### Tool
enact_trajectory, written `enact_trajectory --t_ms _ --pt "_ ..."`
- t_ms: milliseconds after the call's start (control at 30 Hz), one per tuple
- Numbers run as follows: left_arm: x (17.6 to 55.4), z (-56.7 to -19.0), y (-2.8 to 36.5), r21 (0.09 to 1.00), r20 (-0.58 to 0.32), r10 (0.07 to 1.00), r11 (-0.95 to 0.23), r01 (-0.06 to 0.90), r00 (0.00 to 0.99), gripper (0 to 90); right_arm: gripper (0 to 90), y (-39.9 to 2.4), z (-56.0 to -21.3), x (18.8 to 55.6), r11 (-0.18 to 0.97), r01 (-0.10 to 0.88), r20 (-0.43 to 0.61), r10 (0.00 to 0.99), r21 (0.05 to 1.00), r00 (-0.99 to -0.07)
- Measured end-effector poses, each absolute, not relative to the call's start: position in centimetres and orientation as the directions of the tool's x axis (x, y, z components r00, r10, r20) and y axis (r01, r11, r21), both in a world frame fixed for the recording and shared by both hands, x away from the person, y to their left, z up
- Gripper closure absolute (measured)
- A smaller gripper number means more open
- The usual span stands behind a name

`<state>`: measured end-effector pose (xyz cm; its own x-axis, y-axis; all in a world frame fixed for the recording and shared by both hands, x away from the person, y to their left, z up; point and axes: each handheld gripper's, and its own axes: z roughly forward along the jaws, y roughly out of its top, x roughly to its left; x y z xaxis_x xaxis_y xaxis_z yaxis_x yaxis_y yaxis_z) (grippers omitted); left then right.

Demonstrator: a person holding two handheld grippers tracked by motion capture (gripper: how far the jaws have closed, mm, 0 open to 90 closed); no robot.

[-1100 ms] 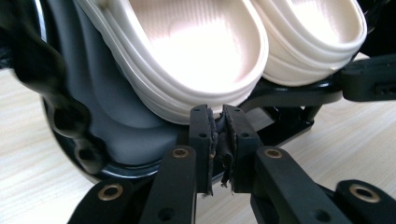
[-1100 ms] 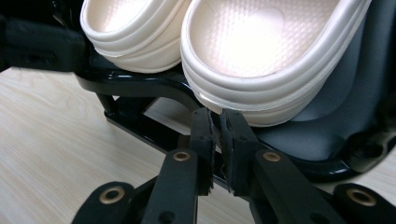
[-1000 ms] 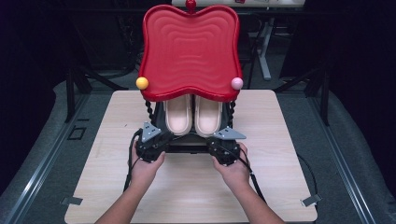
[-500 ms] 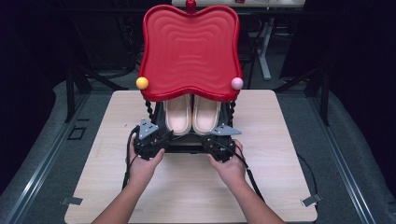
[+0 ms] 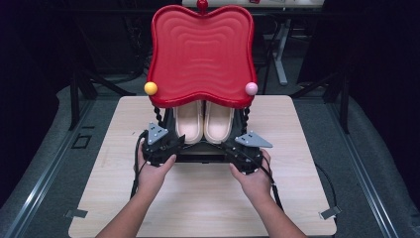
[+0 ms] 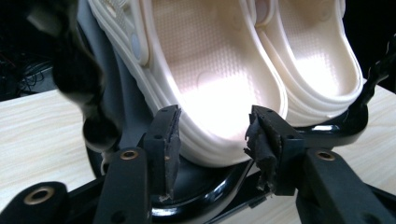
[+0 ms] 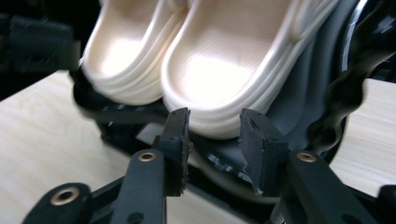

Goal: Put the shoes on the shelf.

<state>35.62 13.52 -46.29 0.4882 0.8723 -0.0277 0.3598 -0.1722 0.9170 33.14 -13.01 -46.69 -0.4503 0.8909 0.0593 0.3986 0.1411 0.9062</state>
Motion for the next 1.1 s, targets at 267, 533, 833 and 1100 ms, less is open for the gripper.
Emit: enact_trajectory --t_ms 267,533,833,1100 --pt "36.9 -46.5 13.0 0.910 -0.048 0.880 -0.157 0.384 0.473 49.6 54.2 -13.1 -46.3 34.8 0.067 0.403 0.112 0.908 0.913 -0.404" --pt "37.8 -47.1 13.0 0.896 -0.043 0.890 -0.167 0.411 0.455 48.9 52.5 -12.6 -46.9 36.2 0.059 0.421 0.119 0.916 0.905 -0.383" --pt "38.0 -47.1 12.8 0.896 -0.001 0.890 -0.201 0.396 0.455 49.8 55.0 -12.3 -47.1 36.8 0.084 0.411 0.090 0.918 0.908 -0.387" --pt "38.1 -47.1 12.4 0.896 0.025 0.895 -0.218 0.387 0.445 52.8 57.0 -12.4 -47.2 37.4 0.105 0.398 0.069 0.914 0.912 -0.399"
